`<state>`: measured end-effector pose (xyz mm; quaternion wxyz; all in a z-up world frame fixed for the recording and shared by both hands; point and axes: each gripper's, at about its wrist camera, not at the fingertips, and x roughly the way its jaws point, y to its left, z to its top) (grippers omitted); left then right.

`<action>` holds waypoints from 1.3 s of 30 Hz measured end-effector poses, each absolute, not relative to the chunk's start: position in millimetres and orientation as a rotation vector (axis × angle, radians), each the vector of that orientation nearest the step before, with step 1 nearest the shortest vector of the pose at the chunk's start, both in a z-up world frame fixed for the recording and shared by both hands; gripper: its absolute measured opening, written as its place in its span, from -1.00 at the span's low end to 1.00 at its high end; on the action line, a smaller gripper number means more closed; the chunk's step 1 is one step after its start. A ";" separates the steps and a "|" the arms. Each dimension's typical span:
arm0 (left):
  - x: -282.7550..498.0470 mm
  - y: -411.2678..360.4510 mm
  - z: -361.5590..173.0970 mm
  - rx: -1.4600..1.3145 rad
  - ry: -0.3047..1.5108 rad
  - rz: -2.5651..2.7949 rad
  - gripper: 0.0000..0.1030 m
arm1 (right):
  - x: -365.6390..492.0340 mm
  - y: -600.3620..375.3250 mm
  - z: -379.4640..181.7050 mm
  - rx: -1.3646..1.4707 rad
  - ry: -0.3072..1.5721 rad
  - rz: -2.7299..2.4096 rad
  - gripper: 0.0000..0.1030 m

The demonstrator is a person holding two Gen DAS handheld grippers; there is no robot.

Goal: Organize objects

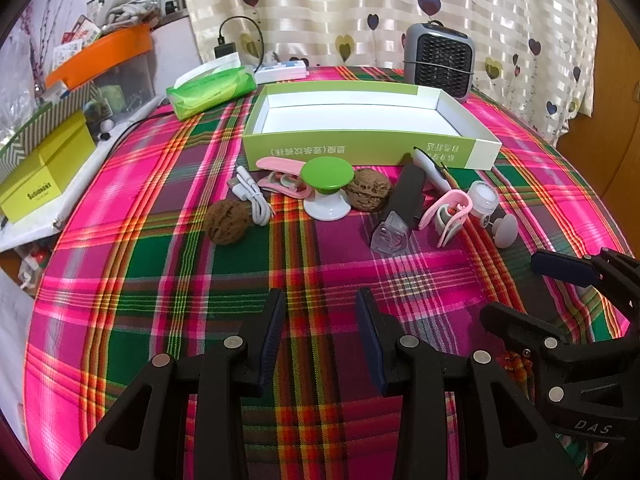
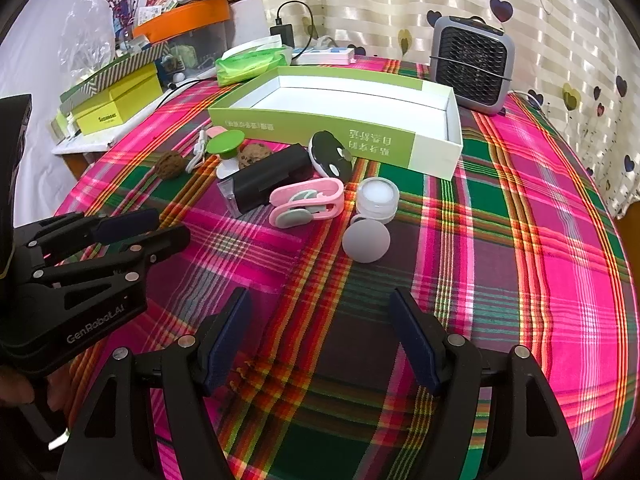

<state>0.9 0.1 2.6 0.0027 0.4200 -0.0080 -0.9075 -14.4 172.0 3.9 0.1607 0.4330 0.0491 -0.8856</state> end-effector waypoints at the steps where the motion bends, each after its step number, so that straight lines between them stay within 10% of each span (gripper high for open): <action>1: 0.8 0.2 2.5 1.317 -0.027 -2.846 -0.33 | -14.7 172.3 3.9 1.236 0.139 -2.530 0.39; 39: -22.7 -39.2 8.6 1.258 0.104 -2.846 -0.33 | -45.9 185.5 5.7 1.234 0.066 -2.521 0.33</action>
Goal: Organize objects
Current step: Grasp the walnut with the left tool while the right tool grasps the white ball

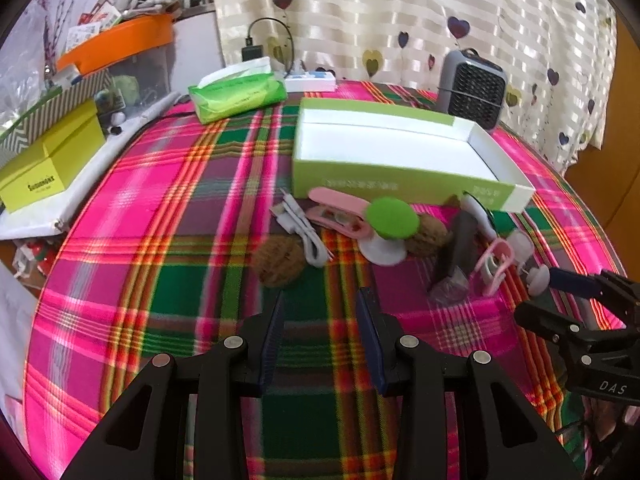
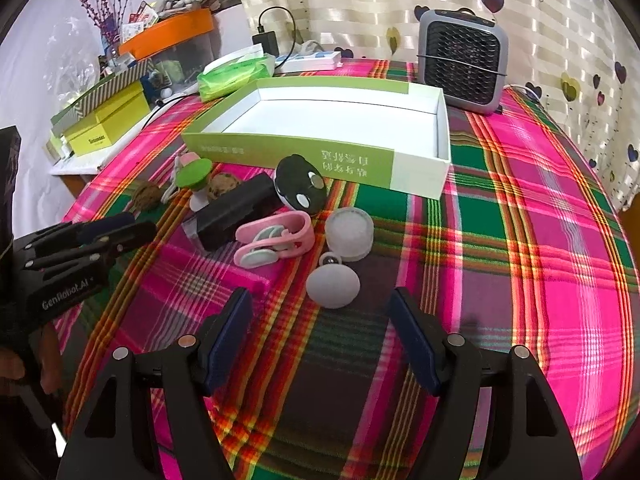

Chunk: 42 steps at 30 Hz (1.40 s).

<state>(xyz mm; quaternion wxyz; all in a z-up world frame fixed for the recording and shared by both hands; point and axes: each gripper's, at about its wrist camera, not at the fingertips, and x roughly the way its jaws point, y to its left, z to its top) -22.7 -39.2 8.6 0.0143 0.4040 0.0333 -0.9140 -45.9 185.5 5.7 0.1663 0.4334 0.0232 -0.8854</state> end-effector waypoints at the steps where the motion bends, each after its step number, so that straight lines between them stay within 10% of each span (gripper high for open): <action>1: -24.4 -41.9 9.5 1.253 0.112 -2.844 -0.33 | -47.0 185.5 6.0 1.232 0.066 -2.519 0.28; 23: -53.0 -66.2 2.9 1.274 0.191 -2.807 -0.33 | -58.6 191.0 6.2 1.220 0.038 -2.496 -0.46; 42: -32.0 -67.0 10.6 1.256 0.252 -2.855 -0.45 | -45.2 194.3 11.0 1.191 0.043 -2.508 -0.47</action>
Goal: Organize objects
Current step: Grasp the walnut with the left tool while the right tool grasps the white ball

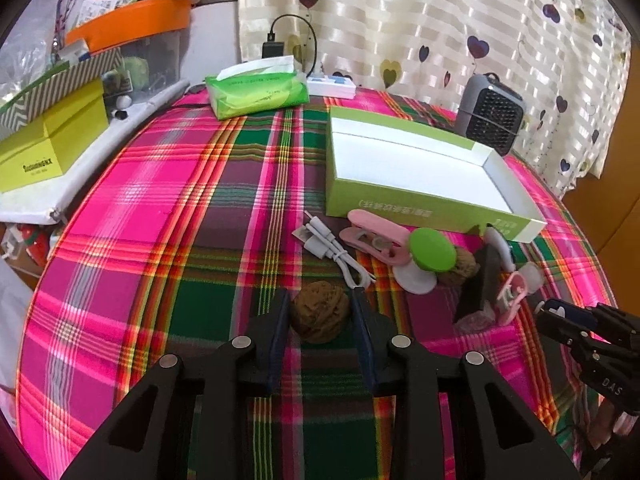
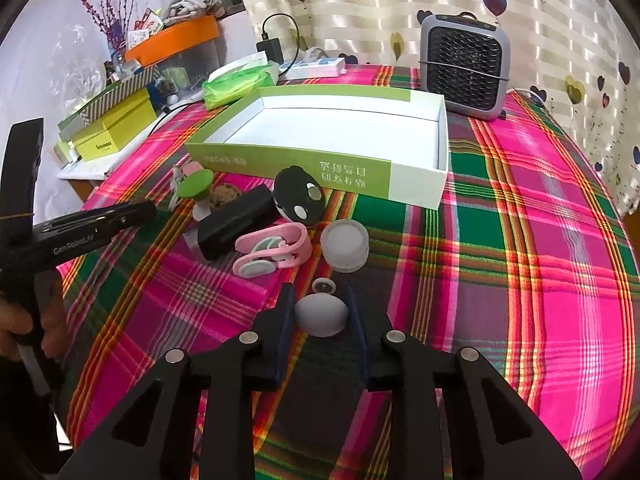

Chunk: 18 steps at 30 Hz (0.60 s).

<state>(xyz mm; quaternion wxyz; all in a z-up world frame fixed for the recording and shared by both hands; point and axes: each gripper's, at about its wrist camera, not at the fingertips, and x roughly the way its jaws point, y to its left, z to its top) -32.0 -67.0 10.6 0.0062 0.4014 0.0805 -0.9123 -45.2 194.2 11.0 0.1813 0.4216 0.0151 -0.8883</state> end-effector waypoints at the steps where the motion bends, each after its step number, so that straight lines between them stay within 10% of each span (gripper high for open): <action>1: -29.3 -66.0 12.8 1.249 0.252 -2.862 -0.45 | -43.5 194.0 12.9 1.181 0.042 -2.510 -0.47; 18: -24.8 -14.8 43.2 1.207 0.181 -3.035 -0.45 | -43.0 181.6 40.0 1.057 0.087 -2.531 -0.47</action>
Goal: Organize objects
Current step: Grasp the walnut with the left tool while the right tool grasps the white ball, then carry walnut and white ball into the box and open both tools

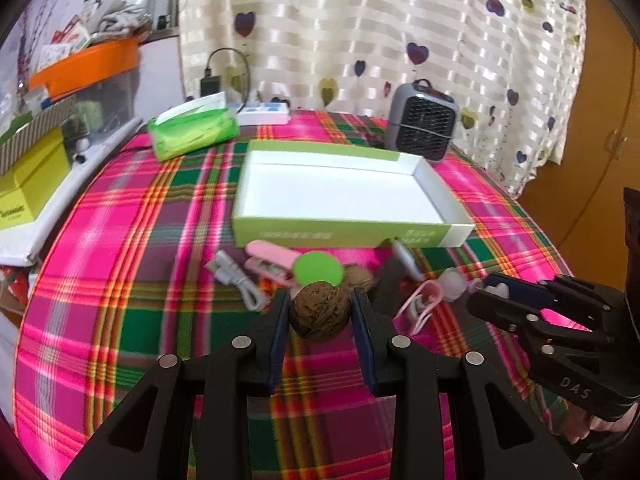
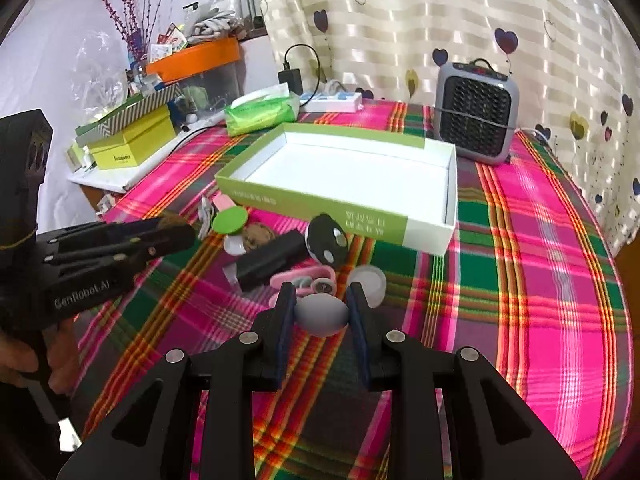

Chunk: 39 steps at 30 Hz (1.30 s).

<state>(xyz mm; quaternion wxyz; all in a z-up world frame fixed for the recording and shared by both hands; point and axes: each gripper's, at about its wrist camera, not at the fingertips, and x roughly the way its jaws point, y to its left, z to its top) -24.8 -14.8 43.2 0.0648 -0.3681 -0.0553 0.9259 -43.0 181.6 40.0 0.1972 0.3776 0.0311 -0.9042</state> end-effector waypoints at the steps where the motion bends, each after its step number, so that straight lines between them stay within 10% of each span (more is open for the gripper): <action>1: -26.1 -12.8 44.0 -1.107 -0.162 2.792 -0.45 | -44.7 181.2 40.8 1.054 0.086 -2.532 -0.47; 39: -152.7 7.4 30.4 -1.136 -0.103 2.733 -0.45 | -161.3 176.9 32.1 1.073 0.040 -2.524 -0.47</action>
